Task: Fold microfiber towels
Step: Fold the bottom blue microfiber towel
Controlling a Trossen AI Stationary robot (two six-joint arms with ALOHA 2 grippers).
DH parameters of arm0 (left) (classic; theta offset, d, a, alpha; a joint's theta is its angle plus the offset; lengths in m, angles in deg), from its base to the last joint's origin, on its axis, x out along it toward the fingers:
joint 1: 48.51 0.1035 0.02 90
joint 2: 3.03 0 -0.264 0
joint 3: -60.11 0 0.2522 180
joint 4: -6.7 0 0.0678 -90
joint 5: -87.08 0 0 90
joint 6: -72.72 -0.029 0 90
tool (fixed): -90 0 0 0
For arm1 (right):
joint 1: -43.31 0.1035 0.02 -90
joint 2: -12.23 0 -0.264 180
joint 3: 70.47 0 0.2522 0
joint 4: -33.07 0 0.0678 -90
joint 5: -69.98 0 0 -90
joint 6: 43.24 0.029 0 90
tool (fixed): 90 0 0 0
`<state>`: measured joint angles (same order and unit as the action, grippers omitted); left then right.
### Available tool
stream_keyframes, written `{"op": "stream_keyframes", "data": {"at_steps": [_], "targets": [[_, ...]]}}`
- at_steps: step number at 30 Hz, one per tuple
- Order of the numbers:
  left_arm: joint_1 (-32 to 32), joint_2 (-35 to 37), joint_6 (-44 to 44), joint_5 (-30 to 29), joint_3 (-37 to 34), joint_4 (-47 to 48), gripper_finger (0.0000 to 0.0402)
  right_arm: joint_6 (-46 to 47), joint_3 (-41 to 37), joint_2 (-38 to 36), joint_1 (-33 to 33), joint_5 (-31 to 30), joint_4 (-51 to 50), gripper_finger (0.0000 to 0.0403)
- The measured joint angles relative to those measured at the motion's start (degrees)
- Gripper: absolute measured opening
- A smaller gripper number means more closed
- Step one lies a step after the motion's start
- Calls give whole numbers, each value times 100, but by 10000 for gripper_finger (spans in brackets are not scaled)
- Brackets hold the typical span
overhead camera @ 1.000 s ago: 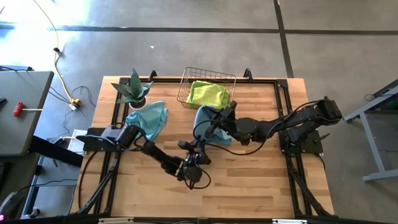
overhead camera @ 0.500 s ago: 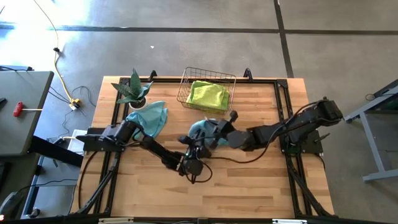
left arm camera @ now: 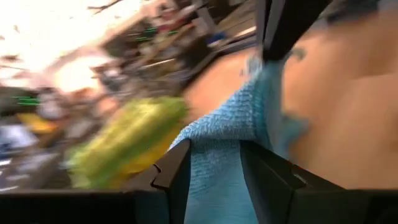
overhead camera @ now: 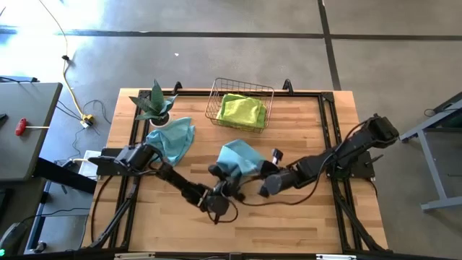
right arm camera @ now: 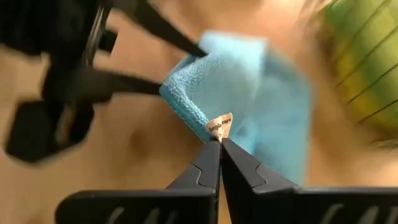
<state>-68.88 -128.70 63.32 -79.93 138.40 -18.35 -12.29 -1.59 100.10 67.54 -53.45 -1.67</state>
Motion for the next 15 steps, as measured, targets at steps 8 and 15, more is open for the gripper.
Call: {"op": "stream_keyframes", "data": {"at_steps": [8, 15], "targets": [[-402, 0, 899, 1281, 0, 46, 129, -506, 0, 0, 297, 955, -324, 14], [-486, 2, 1780, 1186, 0, 816, 129, -1105, 0, 0, 538, 1024, -294, 111]]}}
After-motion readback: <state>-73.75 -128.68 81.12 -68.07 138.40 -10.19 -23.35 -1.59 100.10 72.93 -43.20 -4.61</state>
